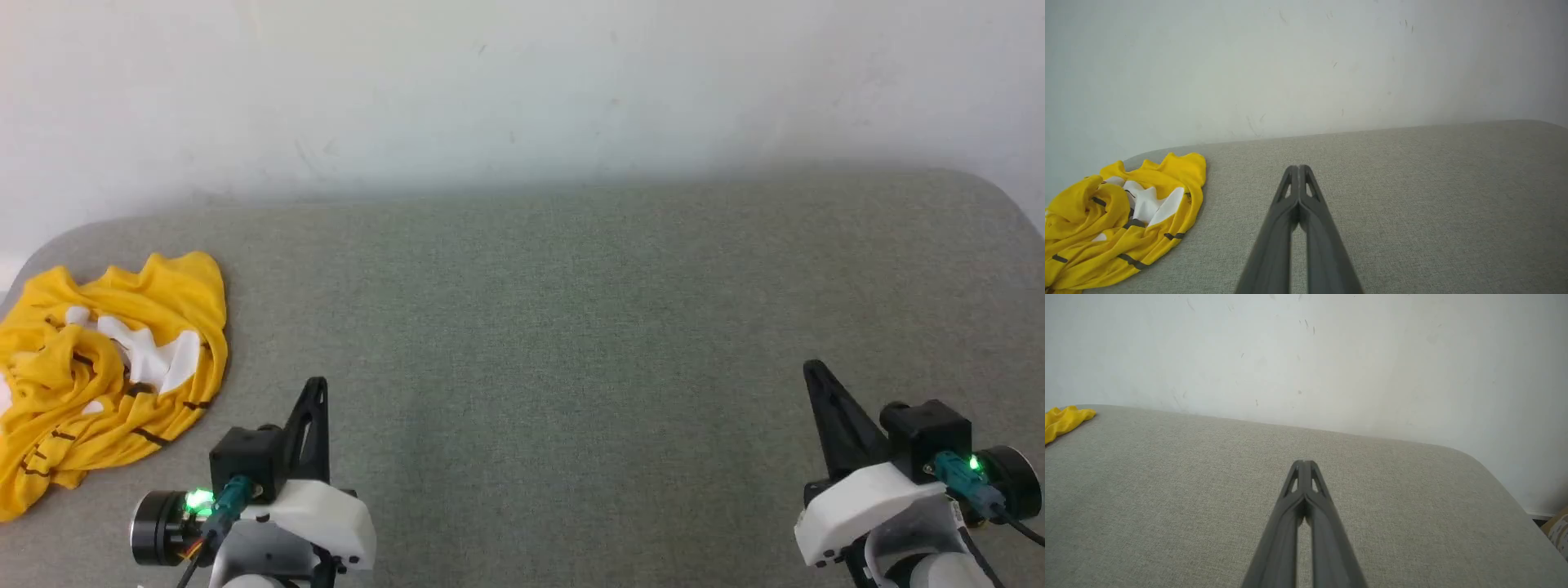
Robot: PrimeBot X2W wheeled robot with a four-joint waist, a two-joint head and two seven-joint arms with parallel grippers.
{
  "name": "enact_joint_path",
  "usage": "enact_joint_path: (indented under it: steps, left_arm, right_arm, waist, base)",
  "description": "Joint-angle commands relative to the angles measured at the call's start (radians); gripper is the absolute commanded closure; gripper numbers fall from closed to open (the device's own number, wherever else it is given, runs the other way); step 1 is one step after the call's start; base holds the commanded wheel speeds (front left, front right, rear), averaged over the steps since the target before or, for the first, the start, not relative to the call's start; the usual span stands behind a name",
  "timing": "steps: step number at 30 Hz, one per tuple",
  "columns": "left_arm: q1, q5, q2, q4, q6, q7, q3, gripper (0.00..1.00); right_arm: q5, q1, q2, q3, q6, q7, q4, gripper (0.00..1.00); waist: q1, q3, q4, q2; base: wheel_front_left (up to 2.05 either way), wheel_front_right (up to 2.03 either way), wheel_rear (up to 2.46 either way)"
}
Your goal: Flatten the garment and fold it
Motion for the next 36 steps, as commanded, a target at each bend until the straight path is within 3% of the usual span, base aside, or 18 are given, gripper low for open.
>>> enact_joint_path:
  steps: [1, 13, 14, 36]
  left_arm:
    - [-0.012, 0.007, -0.005, 0.002, -0.002, 0.0, 0.004, 1.0]
    - [-0.012, 0.007, -0.005, 0.002, -0.002, 0.0, 0.004, 1.0]
    - [0.0, 0.0, 0.0, 0.0, 0.0, 0.0, 0.0, 0.0]
    - [0.017, -0.022, 0.0, -0.004, -0.003, -0.04, 0.001, 0.0]
  right_arm:
    - [-0.008, -0.014, 0.004, 0.0, -0.002, 0.0, -0.006, 1.0]
    - [-0.008, -0.014, 0.004, 0.0, -0.002, 0.0, -0.006, 1.0]
    - [0.001, 0.0, 0.0, 0.0, 0.0, 0.0, 0.001, 0.0]
    - [0.034, 0.008, 0.0, -0.055, 0.0, -0.04, 0.031, 0.0]
  waist:
    - [0.0, 0.0, 0.0, -0.0002]
    - [0.0, 0.0, 0.0, -0.0002]
    - [0.0, 0.0, 0.0, -0.0002]
    - [0.0, -0.001, 0.002, -0.0002]
  base:
    - [0.0, 0.0, 0.0]
    - [0.0, 0.0, 0.0]
    - [0.0, 0.0, 0.0]
    - [0.0, 0.0, 0.0]
